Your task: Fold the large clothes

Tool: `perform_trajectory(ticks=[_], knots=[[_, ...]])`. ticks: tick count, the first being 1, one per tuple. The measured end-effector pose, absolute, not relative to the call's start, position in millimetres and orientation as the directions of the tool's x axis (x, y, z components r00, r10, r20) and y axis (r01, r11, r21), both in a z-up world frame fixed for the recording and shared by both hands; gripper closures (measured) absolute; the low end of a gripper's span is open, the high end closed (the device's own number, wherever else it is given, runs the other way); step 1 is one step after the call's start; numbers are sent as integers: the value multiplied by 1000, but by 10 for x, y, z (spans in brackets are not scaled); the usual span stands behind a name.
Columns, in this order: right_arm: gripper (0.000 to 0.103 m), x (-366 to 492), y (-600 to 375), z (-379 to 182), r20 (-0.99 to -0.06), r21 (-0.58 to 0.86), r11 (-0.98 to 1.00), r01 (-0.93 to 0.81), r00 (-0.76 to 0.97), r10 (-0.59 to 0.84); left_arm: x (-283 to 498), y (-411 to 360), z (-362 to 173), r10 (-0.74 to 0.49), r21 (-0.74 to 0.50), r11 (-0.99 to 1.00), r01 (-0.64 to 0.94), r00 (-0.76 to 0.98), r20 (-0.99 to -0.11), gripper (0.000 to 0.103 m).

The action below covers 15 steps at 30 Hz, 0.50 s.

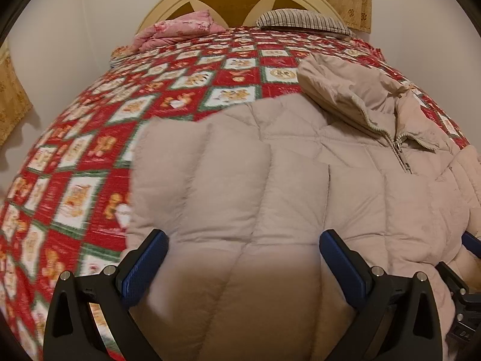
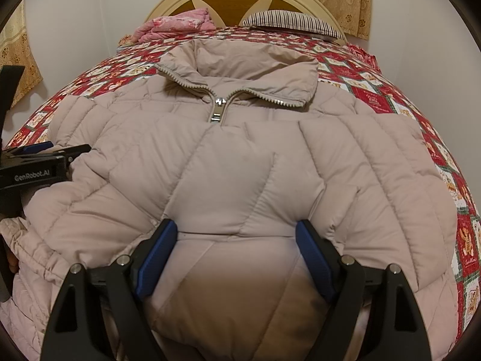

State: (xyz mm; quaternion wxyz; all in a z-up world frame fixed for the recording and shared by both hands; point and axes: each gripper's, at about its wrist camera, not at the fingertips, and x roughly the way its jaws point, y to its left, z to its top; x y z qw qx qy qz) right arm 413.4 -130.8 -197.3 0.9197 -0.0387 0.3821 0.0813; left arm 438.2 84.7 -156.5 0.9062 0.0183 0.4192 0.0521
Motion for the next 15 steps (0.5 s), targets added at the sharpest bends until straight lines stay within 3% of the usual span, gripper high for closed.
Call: perform_trajectory(ticks=[3, 6, 10, 15], knots=[[19, 4141, -1342, -1965, -706, 10, 983, -182, 695, 136, 4184, 746, -1190, 193, 139, 981, -134, 709, -678, 1], [19, 4157, -1350, -1958, -704, 14, 983, -184, 696, 140, 4039, 585, -853, 105, 76, 994, -74, 783, -613, 1], [19, 4160, -1349, -1963, -703, 14, 983, -182, 698, 139, 4133, 235, -862, -11, 16, 999, 28, 776, -630, 1], [19, 4162, -1356, -1966, -701, 17, 983, -182, 699, 142, 4319, 92, -1329, 12, 40, 999, 22, 719, -695, 1]])
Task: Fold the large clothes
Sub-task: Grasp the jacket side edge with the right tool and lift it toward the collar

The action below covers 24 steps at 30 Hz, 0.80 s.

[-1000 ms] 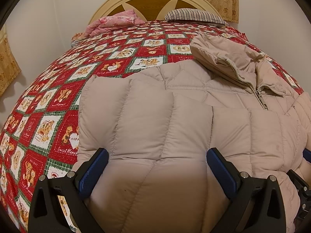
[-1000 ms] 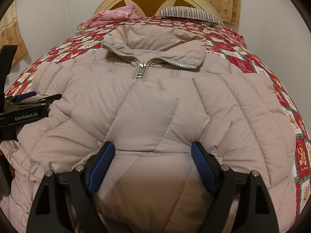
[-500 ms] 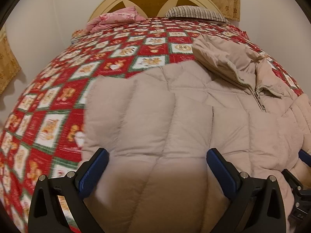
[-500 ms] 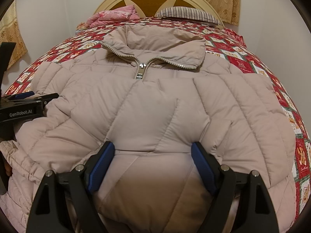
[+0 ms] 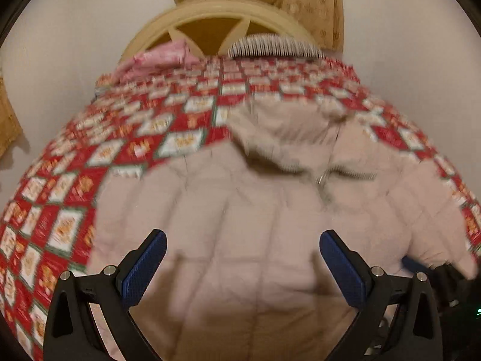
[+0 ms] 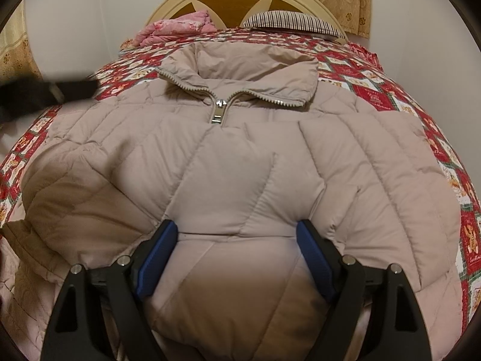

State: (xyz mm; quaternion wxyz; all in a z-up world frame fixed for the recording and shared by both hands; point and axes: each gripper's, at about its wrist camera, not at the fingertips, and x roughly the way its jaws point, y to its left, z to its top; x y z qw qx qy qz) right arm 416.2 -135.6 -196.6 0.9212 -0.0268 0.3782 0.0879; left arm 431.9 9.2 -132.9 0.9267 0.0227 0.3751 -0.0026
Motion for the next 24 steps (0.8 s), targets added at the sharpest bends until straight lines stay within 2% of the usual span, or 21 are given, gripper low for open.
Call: perform_trajectory(ticks=[2, 3, 6, 10, 12, 17, 19, 24], knots=[[19, 4160, -1356, -1965, -701, 18, 983, -183, 698, 143, 4375, 115, -1571, 41, 72, 997, 18, 674, -737, 1], [19, 4160, -1356, -1963, -701, 17, 983, -183, 698, 142, 4406, 167, -1678, 15, 47, 998, 30, 659, -752, 1], [18, 4148, -1350, -1954, -701, 21, 981, -194, 697, 152, 4353, 278, -1749, -52, -44, 999, 30, 681, -731, 1], [19, 4261, -1525, -1754, -716, 112, 958, -266, 646, 263, 4336, 277, -1774, -68, -67, 997, 28, 695, -716, 1], [19, 4322, -1602, -1555, -687, 131, 945, -299, 660, 304, 4325, 276, -1766, -71, -72, 997, 27, 699, -712, 1], [17, 4938, -1649, -1061, -640, -23, 932, -362, 721, 265, 4307, 297, -1757, -84, -91, 995, 28, 705, -704, 1], [12, 5336, -1645, -963, -634, -54, 917, -394, 724, 274, 4301, 314, -1753, -92, -102, 994, 29, 707, -701, 1], [12, 6089, -1466, -938, -653, -184, 855, -485, 710, 263, 4283, 336, -1749, -107, -122, 992, 30, 713, -693, 1]])
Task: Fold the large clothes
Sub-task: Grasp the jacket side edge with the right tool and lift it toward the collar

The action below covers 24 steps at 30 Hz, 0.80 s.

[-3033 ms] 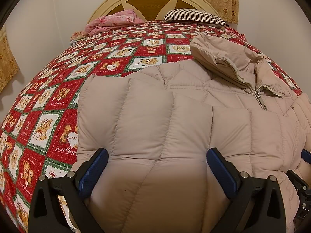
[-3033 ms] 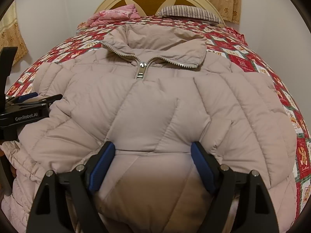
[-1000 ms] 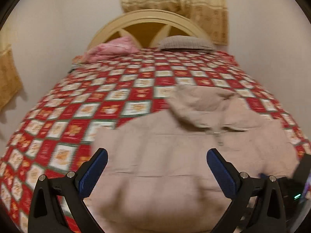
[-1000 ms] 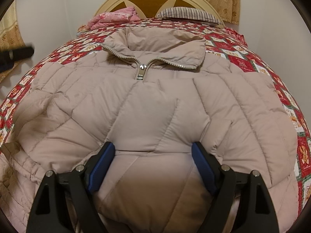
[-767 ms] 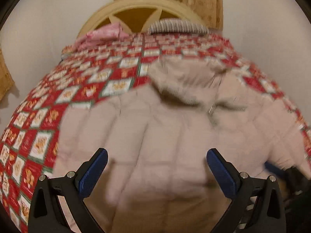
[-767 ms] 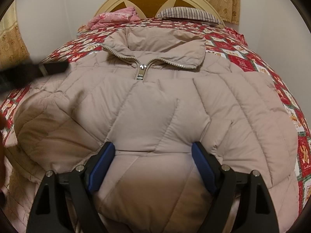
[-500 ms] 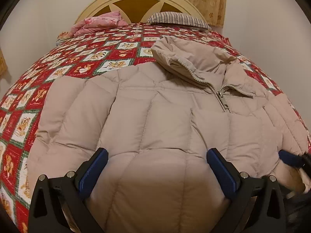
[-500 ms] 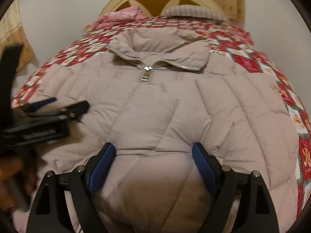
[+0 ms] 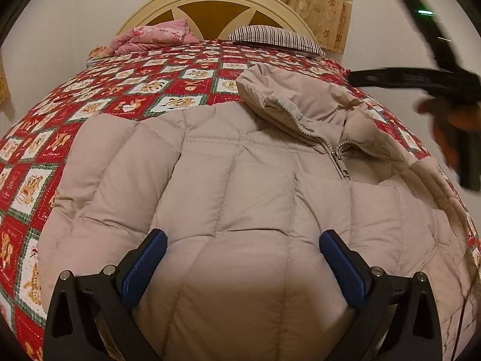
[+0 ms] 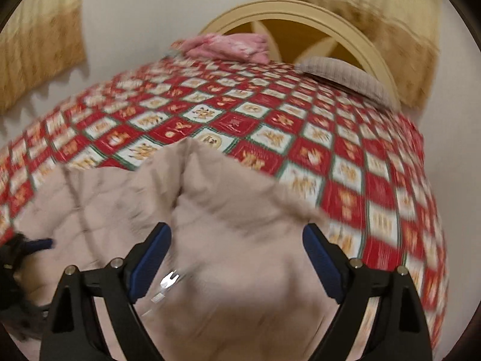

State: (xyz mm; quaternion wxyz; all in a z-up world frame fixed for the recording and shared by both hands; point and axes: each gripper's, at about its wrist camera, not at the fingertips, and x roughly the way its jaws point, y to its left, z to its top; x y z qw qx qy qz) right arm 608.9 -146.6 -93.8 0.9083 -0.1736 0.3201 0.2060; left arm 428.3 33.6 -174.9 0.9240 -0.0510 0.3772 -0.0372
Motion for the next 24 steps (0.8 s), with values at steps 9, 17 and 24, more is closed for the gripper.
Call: perform_trajectory(ticks=[9, 17, 24], knots=[[11, 7038, -1326, -1174, -777, -131, 759, -638, 541, 321, 4282, 372, -1752, -130, -151, 988, 34, 716, -686, 1], [80, 6900, -1239, -1347, -829, -164, 669, -725, 468, 304, 4286, 385, -1759, -138, -163, 986, 34, 717, -684, 1], [92, 5898, -1220, -1115, -673, -370, 703, -608, 697, 249, 4284, 391, -1760, -141, -168, 985, 34, 719, -681, 1]])
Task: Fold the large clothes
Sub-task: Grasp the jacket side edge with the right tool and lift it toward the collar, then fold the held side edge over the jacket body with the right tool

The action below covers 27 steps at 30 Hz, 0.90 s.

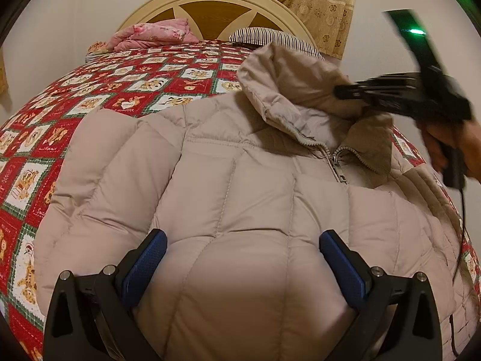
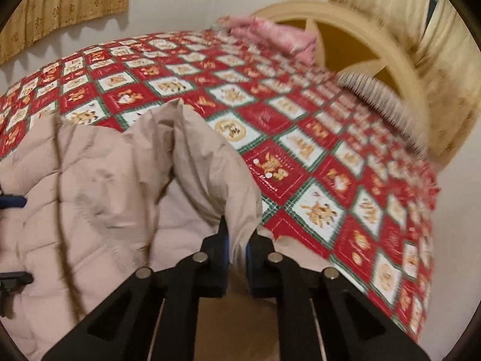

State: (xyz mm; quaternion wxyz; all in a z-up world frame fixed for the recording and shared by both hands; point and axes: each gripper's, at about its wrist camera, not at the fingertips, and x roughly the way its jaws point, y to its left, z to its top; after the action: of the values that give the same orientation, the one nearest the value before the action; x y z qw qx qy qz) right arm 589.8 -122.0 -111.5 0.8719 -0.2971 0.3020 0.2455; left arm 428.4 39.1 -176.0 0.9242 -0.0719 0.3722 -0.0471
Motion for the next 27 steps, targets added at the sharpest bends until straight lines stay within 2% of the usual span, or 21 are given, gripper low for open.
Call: perform_trajectory(ticks=[3, 9, 14, 17, 18, 21, 23, 24, 26, 27], knots=[[92, 5549, -1157, -1145, -578, -496, 695, -521, 795, 185, 4238, 477, -1725, -177, -224, 974, 35, 737, -653, 1], [94, 5302, -894, -1884, -400, -798, 487, -355, 916, 13, 4068, 834, -1289, -194, -360, 933, -31, 797, -573, 1], [94, 5271, -923, -1909, -389, -797, 485, -360, 920, 45, 4348, 833, -649, -141, -288, 957, -24, 832, -537, 1], [94, 5234, -905, -1940, -383, -820, 438, -368, 922, 58, 4834, 702, -342, -197, -307, 951, 34, 832, -518, 1], [94, 5235, -898, -1958, -393, -820, 429, -380, 917, 61, 5087, 634, -290, -198, -287, 957, 45, 825, -530, 1], [94, 5199, -892, -2030, -407, -824, 406, -396, 911, 63, 5787, 429, -428, -86, -138, 990, 4, 802, -591, 1], [94, 5202, -911, -2021, -414, -817, 413, -402, 908, 64, 6096, 302, -788, -57, -69, 998, 13, 721, -691, 1], [94, 5202, -917, -2008, -420, -812, 419, -406, 905, 63, 6186, 216, -1063, -2, 2, 1000, 5, 664, -748, 1], [94, 5204, -949, -1952, -434, -804, 426, -415, 899, 55, 6188, 143, -1477, 41, 67, 997, 23, 580, -813, 1], [94, 5193, -967, -1917, -432, -805, 427, -412, 900, 53, 6135, 157, -1609, 30, 53, 998, 24, 563, -826, 1]])
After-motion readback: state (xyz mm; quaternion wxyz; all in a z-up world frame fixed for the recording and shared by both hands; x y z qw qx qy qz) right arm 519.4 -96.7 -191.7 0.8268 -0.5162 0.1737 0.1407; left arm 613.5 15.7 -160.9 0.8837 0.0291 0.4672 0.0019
